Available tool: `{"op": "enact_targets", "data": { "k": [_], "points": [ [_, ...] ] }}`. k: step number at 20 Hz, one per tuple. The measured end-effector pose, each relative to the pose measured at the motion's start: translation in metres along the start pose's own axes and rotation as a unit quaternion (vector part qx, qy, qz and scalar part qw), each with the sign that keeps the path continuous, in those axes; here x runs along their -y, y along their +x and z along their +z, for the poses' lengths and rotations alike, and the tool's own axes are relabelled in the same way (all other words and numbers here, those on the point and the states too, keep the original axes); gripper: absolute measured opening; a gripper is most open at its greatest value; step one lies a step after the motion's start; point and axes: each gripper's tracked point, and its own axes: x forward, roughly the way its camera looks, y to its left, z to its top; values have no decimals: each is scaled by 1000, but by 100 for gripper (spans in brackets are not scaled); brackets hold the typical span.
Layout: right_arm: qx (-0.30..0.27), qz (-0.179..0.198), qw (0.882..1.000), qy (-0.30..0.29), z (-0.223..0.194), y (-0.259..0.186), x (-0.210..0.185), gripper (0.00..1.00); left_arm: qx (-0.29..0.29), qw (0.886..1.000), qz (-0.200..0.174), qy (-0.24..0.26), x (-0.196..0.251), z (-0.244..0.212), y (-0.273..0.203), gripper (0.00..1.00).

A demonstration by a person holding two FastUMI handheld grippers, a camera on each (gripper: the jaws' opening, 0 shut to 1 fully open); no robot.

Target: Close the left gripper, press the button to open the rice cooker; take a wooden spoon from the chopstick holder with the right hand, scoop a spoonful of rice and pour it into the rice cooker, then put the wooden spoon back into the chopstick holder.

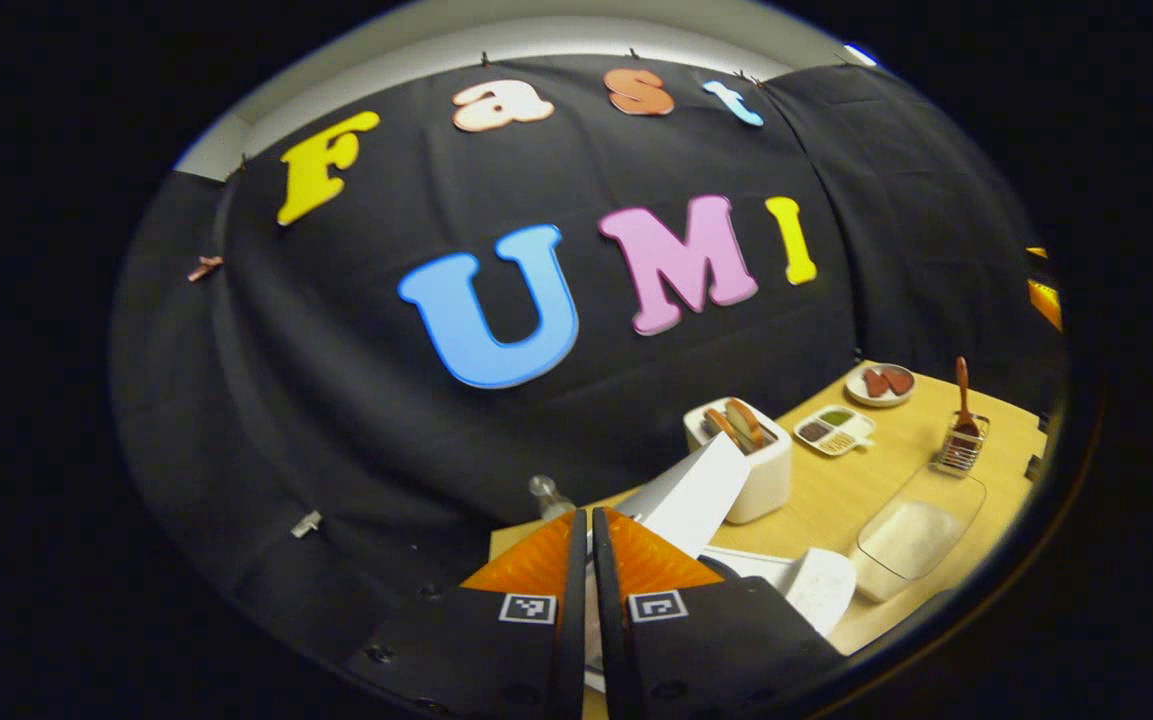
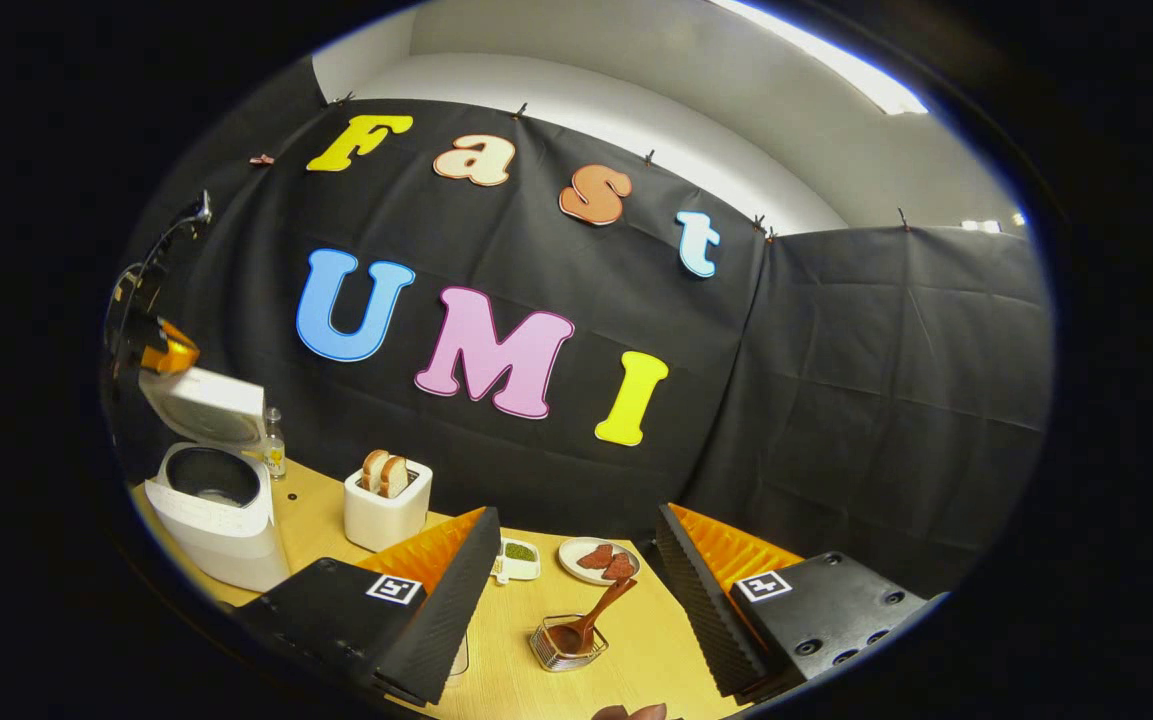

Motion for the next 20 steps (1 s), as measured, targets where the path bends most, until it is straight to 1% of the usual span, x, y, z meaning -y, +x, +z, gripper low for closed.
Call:
{"op": "enact_targets", "data": {
  "k": [1,3,4,5,6,7,8,9,10,11,13,17,20],
  "points": [
    [0,2,1000,-2,1,0,-1,97,21,1000,11,-7,-3,10,-10,15],
    [2,5,1000,-3,3,1,0,97,48,998,29,-28,-9,23,-21,26],
    [3,6,1000,-3,3,1,0,97,56,997,35,-37,-11,28,-27,41],
    [5,8,1000,-1,3,2,2,97,66,996,41,-46,-15,29,-40,48],
    [6,10,1000,0,3,2,2,98,73,995,45,-53,-15,31,-47,68],
    [7,12,1000,2,3,3,3,97,78,994,45,-57,-12,33,-55,75],
    [7,13,1000,3,2,4,5,97,82,993,48,-63,-9,34,-65,87],
    [6,15,1000,4,0,6,8,97,87,991,65,-72,-14,35,-70,94],
    [5,16,1000,4,-3,8,10,98,90,989,82,-86,-18,35,-78,95],
    [3,21,1000,6,-6,10,12,98,93,986,90,-104,-15,35,-87,96],
    [0,38,999,14,-13,13,15,97,96,981,100,-135,-7,34,-105,97],
    [2,64,998,19,-33,22,28,97,123,976,116,-140,9,45,-142,97],
    [-11,85,996,16,-60,32,39,97,118,972,128,-160,25,46,-167,97]
  ]
}}
